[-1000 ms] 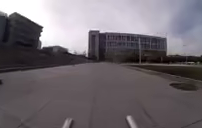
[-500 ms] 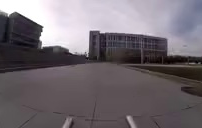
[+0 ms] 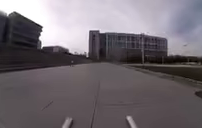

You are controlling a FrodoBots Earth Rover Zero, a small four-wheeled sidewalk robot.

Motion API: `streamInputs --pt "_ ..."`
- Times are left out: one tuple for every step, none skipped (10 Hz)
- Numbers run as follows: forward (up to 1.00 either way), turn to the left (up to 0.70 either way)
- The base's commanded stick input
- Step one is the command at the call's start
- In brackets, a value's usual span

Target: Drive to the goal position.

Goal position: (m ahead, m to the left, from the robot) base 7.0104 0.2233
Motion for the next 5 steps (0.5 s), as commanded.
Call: streamInputs --pt "1.00 0.00" --pt "1.00 0.00" --pt "1.00 0.00" --pt "1.00 0.00" --pt "1.00 0.00"
